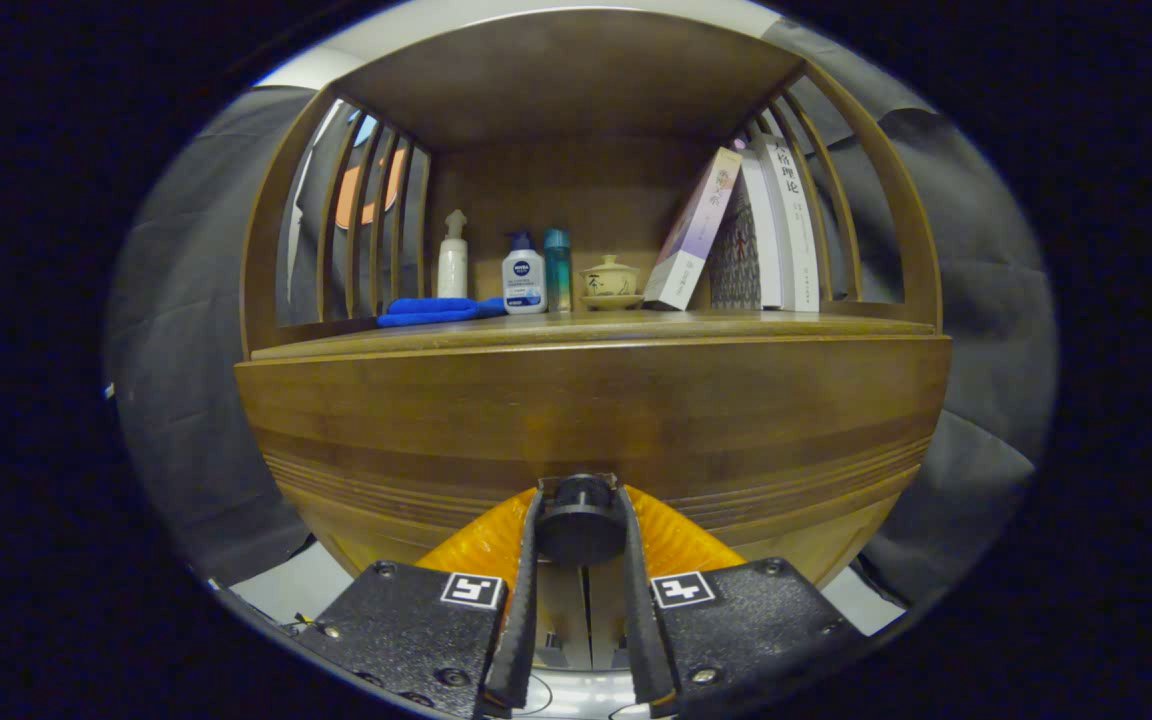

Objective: Pull open the drawer, take out the items inside it, and place them on the countertop above the cabinet.

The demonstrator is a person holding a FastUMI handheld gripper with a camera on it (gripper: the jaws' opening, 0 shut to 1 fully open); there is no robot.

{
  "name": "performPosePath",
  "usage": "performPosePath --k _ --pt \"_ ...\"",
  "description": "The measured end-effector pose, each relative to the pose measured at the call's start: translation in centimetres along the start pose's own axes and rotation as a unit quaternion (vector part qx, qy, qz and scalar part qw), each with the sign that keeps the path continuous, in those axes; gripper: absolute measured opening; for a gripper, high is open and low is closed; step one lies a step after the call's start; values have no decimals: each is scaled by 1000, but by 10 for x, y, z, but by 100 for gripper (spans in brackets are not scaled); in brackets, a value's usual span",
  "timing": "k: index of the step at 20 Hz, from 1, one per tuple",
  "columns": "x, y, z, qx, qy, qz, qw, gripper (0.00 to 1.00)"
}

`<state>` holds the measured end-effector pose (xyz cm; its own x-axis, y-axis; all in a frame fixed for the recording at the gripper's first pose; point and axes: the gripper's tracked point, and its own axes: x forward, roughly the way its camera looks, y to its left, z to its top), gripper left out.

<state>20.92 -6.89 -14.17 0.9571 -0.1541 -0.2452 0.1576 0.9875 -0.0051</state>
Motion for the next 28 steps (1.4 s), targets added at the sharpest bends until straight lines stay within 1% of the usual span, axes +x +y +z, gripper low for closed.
performPosePath --k 12,15,16,17,20,24,28 --pt "-99 0 -25 -6 1 16 1000 40" --pt "-120 0 -37 -14 9 19 1000 40" --pt "-128 2 -35 -12 0 24 1000 40" --pt "-134 1 -41 -11 9 26 1000 40" --pt "-154 2 -46 -8 9 35 999 40" --pt "-178 4 -54 -19 11 48 999 40" --pt "-195 7 -60 -32 12 51 998 40"
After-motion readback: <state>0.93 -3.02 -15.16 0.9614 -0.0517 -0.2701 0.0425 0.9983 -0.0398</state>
